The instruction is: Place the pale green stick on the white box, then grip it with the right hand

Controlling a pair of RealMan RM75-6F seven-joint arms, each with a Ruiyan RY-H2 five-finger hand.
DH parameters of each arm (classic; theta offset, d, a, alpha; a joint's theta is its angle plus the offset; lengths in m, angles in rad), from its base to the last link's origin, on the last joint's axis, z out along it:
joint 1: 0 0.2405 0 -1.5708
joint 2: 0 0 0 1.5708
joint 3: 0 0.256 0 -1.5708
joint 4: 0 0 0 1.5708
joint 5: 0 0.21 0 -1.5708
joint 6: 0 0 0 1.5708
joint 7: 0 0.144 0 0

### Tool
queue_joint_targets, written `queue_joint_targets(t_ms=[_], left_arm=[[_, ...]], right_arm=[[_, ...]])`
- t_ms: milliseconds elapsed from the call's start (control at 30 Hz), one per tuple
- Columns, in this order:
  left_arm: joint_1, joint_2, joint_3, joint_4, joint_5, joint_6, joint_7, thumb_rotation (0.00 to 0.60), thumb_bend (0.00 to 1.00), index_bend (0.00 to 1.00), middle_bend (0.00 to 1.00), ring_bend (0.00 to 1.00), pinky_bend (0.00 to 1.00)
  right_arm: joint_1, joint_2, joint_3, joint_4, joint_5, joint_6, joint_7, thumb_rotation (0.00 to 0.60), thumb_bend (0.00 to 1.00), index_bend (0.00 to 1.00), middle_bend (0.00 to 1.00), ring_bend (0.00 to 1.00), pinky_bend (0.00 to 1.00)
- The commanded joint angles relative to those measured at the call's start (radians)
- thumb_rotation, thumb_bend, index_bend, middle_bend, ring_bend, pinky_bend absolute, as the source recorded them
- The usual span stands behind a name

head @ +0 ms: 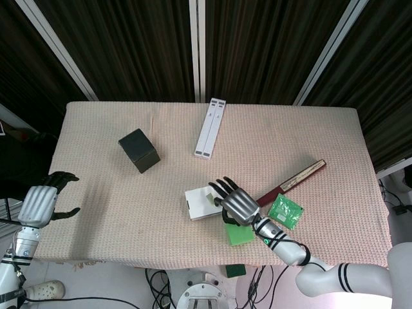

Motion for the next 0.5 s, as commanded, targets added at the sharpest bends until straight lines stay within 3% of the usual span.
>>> queue_joint_targets(t_ms=[33,500], left_arm=[[0.000,0.000,-0.001,0.000,0.000,0.001,0.000,0.600,0.02,0.30,0.25,0.17,0.24],[0.005,0.008,-0.003,-0.002,-0.001,0.007,-0.004,0.600,0.02,0.30,0.25,0.17,0.24]], right_arm=[[0.002,-0.008,-0.005,0.009,0.008,-0.009,-0.006,0.259,1.00,0.42,0.00,0.00,0.00],[0.005,-0.027,0.010,0.023,-0.008,0.009,0.016,0.259,1.00,0.42,0.00,0.00,0.00]])
